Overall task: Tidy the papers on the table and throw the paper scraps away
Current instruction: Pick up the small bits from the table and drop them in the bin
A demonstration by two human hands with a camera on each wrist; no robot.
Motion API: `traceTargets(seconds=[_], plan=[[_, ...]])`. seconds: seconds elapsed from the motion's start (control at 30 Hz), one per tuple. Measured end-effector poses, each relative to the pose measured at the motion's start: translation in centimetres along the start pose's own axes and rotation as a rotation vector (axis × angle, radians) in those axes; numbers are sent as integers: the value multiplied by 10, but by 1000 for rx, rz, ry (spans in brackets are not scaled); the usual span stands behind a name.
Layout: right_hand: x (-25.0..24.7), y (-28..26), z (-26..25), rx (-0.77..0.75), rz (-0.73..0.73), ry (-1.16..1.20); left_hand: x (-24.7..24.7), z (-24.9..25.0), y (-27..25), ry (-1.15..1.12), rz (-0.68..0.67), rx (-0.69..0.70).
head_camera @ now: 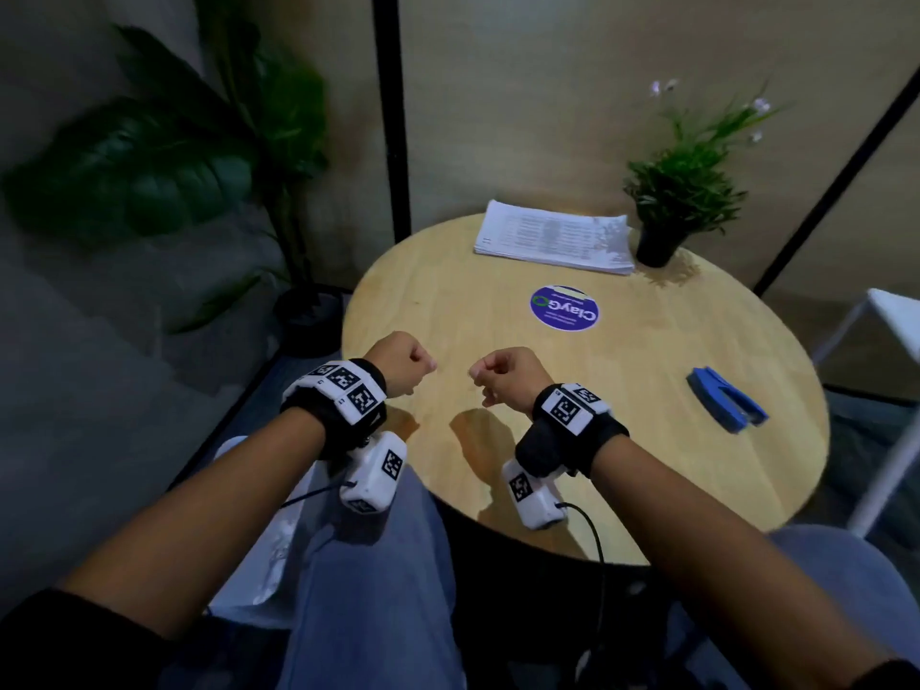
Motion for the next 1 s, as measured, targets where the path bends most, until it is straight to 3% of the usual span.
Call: traceTargets(seconds=[0.3, 0.5, 0.77, 1.0], plan=[[162, 25, -100, -99, -235, -200, -107, -128, -52, 37, 145, -206], [241, 33, -121, -95, -442, -405, -138, -202, -74, 2, 160, -342], [284, 38, -112, -7, -467, -676, -132, -250, -81, -14, 85, -408], [299, 39, -108, 27, -509, -697, -127, -267, -80, -25, 59, -428]])
Point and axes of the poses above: each hand's wrist, its own y-axis towards the middle knuckle, its own x-axis out of the palm, z = x × y, the point moved 4 cm from there along y, towards the middle knuckle, and after that the axes turned 6 degrees about -y, right-handed, at the moved point
